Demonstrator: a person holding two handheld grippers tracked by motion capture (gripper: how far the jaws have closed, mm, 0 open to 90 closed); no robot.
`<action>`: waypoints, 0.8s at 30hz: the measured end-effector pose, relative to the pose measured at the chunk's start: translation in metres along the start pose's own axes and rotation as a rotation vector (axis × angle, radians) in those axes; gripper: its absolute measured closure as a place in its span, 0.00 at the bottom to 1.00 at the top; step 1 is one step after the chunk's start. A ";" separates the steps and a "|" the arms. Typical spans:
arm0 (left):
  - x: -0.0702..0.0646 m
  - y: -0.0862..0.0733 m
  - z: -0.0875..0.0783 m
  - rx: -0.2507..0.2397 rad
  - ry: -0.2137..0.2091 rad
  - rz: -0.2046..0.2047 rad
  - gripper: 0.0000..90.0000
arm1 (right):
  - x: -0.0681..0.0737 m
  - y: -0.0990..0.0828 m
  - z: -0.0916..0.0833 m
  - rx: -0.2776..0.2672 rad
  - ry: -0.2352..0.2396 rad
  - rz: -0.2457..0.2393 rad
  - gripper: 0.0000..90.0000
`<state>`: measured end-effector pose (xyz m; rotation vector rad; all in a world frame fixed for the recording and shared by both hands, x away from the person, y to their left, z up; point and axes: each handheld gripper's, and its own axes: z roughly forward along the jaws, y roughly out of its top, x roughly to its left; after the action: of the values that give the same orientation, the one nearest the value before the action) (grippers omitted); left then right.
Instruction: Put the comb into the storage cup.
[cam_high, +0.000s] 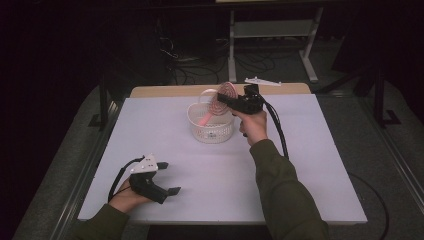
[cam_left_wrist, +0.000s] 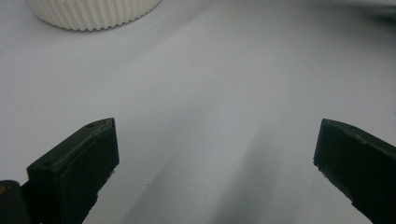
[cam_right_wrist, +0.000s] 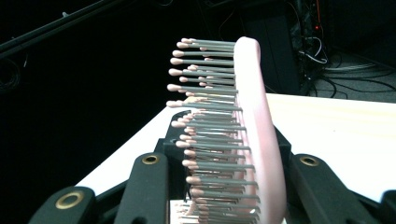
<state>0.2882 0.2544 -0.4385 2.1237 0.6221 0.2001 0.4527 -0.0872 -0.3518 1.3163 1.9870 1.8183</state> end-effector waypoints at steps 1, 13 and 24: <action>0.000 0.000 0.000 0.000 0.000 0.000 0.00 | 0.000 0.000 0.001 0.002 0.000 0.001 0.70; 0.000 0.000 0.000 0.000 -0.001 0.002 0.00 | -0.001 -0.006 0.008 0.022 -0.012 -0.003 0.70; 0.000 0.000 0.000 0.001 -0.003 0.003 0.00 | -0.006 -0.009 0.011 0.037 -0.018 0.010 0.69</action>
<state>0.2880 0.2541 -0.4386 2.1260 0.6167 0.1980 0.4583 -0.0820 -0.3651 1.3507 2.0179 1.7760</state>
